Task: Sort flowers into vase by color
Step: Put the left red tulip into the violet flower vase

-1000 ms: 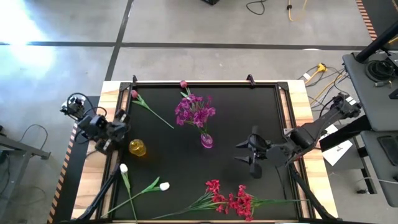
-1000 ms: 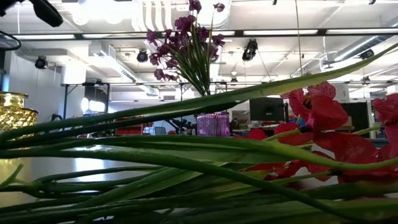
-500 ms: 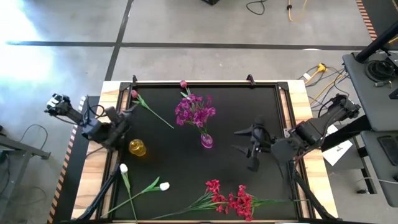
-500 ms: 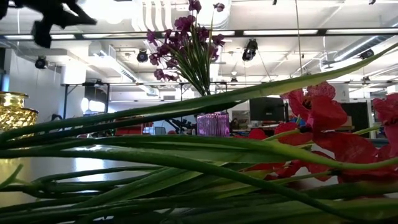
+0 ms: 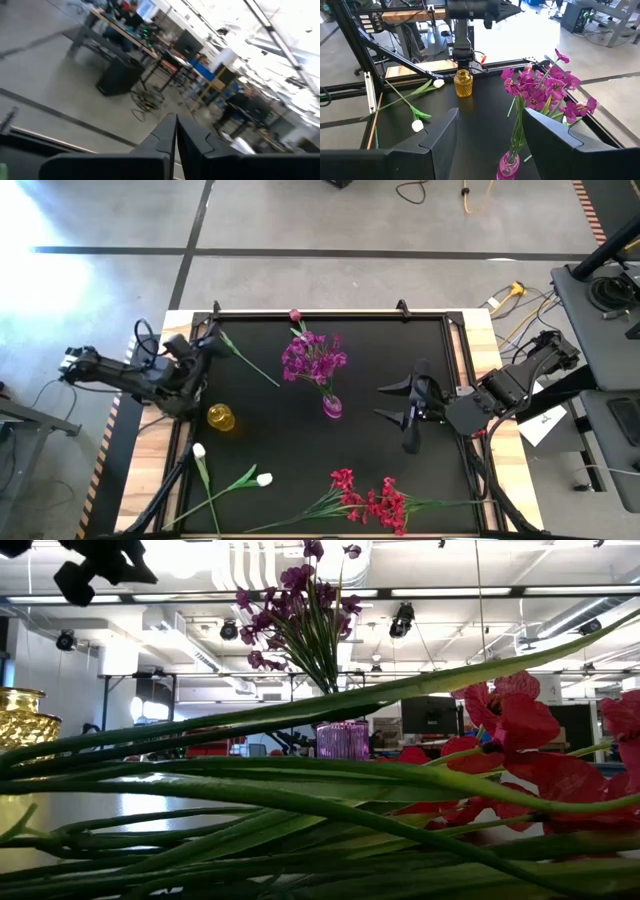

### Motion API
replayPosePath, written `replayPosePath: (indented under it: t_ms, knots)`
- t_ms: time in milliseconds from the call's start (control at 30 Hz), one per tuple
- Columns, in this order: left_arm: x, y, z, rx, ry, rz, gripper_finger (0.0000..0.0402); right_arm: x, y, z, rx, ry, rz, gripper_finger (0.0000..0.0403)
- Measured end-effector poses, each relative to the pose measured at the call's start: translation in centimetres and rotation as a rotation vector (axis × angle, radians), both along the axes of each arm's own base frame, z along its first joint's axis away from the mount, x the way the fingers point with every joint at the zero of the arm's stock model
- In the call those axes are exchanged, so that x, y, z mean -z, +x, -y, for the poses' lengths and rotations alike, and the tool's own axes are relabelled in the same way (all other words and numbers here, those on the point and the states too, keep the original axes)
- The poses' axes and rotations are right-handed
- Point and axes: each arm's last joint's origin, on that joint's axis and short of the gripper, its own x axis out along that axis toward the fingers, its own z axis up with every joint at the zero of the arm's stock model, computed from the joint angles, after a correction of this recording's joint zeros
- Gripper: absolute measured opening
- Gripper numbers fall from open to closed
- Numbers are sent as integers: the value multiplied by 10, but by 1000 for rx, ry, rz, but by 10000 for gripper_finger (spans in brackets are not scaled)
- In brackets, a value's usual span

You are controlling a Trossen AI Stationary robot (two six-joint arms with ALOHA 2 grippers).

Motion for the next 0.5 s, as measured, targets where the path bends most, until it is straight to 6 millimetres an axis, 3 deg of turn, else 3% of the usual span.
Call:
replayPosePath:
  t_ms: [167,333,500]
  knots:
    - [21,10,-8,-72,22,-103,0,0,0,0,-6,-17,-4,210]
    - [53,34,-22,-161,57,-358,0,0,1,3,-2,-49,-15,210]
    - [62,55,-61,-145,37,-495,0,-3,6,24,58,-155,-37,210]
